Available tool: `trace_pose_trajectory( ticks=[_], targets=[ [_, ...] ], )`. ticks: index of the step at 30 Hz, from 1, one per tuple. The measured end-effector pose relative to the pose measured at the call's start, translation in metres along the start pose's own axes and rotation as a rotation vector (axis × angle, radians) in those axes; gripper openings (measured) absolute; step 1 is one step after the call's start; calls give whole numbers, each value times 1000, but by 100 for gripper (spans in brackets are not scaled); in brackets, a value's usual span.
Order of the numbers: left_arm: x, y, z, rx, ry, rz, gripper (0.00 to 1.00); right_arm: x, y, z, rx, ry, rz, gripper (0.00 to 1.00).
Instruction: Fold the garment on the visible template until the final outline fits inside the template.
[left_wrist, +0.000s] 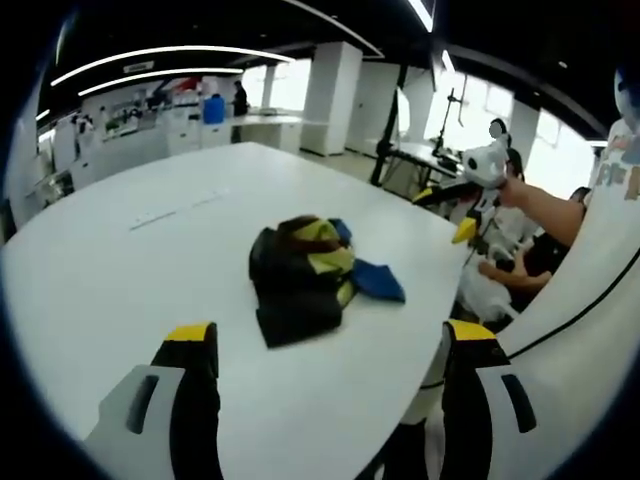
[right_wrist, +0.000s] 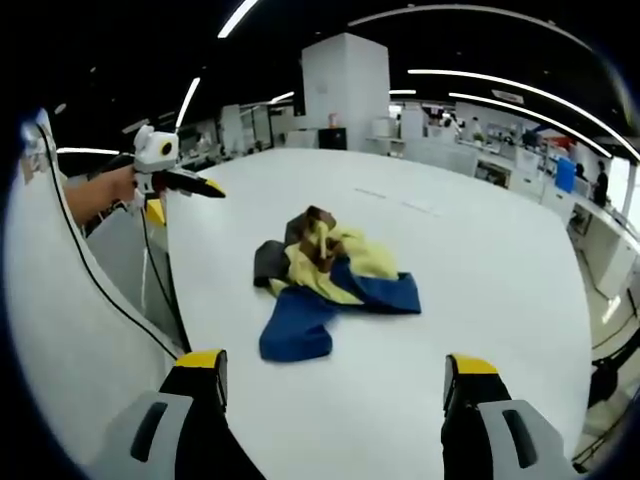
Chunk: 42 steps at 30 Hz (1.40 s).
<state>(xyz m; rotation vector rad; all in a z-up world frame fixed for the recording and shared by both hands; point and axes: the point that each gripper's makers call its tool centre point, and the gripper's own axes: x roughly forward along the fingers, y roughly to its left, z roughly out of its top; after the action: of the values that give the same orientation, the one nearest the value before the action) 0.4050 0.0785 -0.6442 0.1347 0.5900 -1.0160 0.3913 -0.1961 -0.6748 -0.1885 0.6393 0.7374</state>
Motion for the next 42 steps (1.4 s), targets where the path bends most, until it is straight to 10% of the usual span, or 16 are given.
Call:
trace_pose_trajectory(
  ticks=[42],
  targets=[
    [-3,16,-7,-20,4,6,83,17,0,3,-9,26,24,86]
  ],
)
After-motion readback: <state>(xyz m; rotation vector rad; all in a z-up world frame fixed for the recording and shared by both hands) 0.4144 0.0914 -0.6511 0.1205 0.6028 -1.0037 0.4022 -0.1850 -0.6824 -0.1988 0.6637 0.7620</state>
